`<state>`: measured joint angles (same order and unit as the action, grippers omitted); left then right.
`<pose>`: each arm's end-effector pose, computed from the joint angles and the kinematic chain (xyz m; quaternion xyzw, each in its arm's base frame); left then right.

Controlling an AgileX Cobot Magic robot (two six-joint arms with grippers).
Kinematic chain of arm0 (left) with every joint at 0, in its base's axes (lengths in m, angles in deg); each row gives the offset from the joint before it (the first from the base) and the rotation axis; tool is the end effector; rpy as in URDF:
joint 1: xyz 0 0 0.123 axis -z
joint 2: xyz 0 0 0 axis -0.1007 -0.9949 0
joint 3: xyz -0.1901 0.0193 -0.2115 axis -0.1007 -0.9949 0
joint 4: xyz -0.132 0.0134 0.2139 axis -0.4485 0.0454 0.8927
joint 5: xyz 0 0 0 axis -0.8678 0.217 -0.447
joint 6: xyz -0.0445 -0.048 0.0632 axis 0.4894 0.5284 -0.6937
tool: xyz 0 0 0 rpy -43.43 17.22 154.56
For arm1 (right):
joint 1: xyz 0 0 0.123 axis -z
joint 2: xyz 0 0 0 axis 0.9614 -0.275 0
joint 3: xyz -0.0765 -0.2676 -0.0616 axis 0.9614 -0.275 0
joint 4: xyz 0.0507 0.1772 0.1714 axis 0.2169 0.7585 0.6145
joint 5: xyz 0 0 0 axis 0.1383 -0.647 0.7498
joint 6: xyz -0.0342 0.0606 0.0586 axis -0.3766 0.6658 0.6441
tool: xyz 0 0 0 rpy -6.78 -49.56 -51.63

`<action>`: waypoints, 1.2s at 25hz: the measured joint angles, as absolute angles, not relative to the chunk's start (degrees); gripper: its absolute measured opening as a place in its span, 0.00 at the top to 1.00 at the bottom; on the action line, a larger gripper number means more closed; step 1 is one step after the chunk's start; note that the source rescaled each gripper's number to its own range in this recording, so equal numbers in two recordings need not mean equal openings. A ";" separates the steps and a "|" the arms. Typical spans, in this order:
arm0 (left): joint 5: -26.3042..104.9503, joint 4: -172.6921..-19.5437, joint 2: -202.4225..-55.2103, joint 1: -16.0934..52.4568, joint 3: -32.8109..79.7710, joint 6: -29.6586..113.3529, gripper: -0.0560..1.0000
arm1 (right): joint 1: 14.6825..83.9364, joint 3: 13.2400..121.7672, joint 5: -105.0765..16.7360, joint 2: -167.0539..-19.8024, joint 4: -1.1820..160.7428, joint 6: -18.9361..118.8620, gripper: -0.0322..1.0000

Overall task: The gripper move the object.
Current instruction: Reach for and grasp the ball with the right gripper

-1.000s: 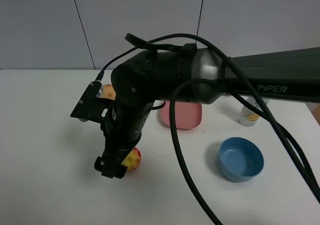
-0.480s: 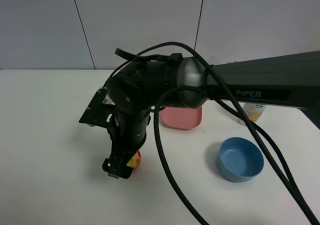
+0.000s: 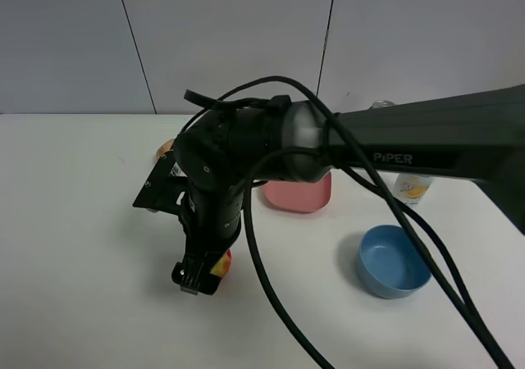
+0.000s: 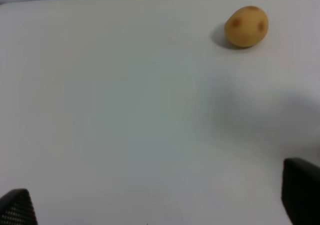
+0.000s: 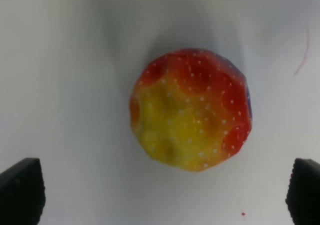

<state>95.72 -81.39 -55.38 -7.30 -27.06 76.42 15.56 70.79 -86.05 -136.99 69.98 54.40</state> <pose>-0.0063 0.0016 0.2799 -0.0155 0.8475 0.0154 0.5303 0.2161 0.3478 0.1690 -0.6263 0.7739 0.0188 0.0921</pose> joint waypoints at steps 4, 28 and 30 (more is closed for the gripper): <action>95.72 -81.39 -55.38 -7.30 -27.06 76.42 0.00 | 15.56 70.79 -85.93 -137.90 68.77 55.00 0.02; 95.72 -81.39 -55.38 -7.30 -27.06 76.42 0.00 | 15.56 73.93 -86.70 -141.24 69.01 55.71 0.05; 95.72 -81.39 -55.38 -7.30 -27.06 76.42 0.00 | 15.56 73.93 -86.01 -141.29 69.01 55.71 0.05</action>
<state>95.72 -81.39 -55.38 -7.30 -27.06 76.42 15.56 73.93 -86.01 -141.29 69.01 55.71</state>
